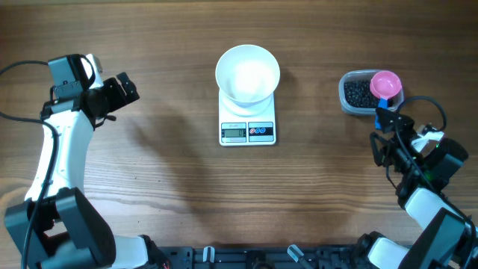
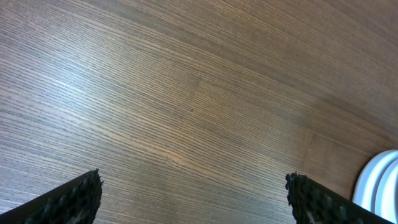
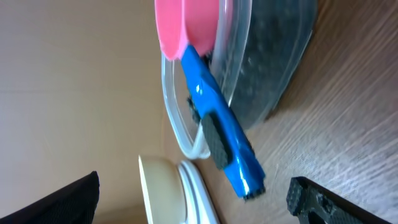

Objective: Scoop item into bowl and weigh 150g on scale
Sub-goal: 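Close the right gripper on the blue handle of the pink scoop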

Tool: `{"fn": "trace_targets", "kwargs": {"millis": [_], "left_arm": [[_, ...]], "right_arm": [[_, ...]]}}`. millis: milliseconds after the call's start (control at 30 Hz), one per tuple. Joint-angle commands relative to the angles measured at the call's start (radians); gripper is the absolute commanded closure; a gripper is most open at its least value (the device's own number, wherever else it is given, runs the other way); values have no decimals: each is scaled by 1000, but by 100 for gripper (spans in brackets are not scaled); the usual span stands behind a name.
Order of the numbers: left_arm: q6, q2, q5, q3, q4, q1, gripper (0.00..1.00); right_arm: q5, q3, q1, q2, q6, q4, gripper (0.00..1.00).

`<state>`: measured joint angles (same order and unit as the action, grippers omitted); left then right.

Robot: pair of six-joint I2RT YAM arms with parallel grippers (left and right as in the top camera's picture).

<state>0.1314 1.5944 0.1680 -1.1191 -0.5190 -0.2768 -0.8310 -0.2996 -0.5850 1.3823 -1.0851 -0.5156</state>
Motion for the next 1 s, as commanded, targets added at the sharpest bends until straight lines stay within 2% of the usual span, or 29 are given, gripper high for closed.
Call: {"fn": "trace_targets", "kwargs": {"millis": [0,233,667,833,967], "left_arm": [[-23,-24,-6,-1,3,-1,0],[-23,-24,-6,-1,3,-1,0],[-23,-24,-6,-1,3,-1,0],[-23,-24,-5,-1,3,-1,0],[-23,-24,-6,-1,3,-1,0]], "right_arm": [[59,-2,4,6,-41,-11,0],[1,-2,4,6,-148,-179,0],[35,-2,5,8,-204,-181,0],[-43,-2,4,8,-251,-356,1],[-6,-2,4,8,-309,-411,7]]}}
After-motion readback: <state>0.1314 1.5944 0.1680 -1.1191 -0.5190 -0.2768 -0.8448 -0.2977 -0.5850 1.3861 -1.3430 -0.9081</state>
